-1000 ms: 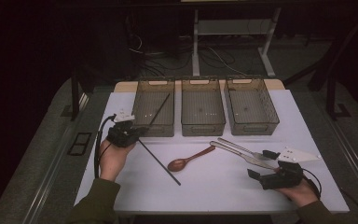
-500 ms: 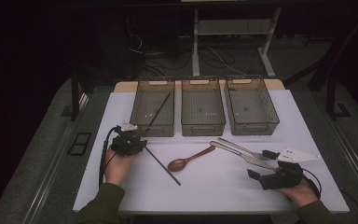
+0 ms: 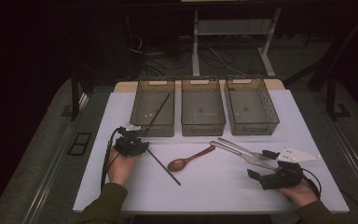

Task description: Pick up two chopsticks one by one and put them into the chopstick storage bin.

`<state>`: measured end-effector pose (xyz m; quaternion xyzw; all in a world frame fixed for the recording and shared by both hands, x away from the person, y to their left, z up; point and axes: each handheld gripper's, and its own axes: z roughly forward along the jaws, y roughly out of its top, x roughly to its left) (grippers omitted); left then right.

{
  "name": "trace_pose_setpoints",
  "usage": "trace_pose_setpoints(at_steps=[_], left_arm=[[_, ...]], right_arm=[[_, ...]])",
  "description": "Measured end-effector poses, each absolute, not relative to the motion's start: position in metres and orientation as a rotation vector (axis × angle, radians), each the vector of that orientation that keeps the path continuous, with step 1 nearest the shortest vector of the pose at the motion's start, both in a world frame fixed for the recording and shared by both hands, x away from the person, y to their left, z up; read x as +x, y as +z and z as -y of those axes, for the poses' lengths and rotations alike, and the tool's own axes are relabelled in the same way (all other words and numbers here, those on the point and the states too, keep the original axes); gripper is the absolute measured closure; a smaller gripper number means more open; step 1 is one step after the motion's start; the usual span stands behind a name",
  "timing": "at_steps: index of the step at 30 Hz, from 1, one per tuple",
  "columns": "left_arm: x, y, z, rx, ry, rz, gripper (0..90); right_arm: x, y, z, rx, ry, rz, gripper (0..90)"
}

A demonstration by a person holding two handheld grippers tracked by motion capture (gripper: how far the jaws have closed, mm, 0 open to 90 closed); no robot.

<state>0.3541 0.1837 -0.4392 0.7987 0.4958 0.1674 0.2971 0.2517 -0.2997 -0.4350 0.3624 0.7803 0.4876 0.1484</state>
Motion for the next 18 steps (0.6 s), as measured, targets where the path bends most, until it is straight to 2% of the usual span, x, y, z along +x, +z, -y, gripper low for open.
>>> trace_pose_setpoints(at_steps=[6,18], left_arm=[[0.3535,-0.4396,-0.1812,2.133,0.455,-1.315,58.7],[0.3518,-0.4380,-0.1830,2.153,0.438,-1.301,67.6]], right_arm=[[0.2514,-0.4347,0.2997,1.038,1.403,-2.243,2.6],[0.2512,-0.4347,0.2995,1.037,1.399,-2.247,2.5]])
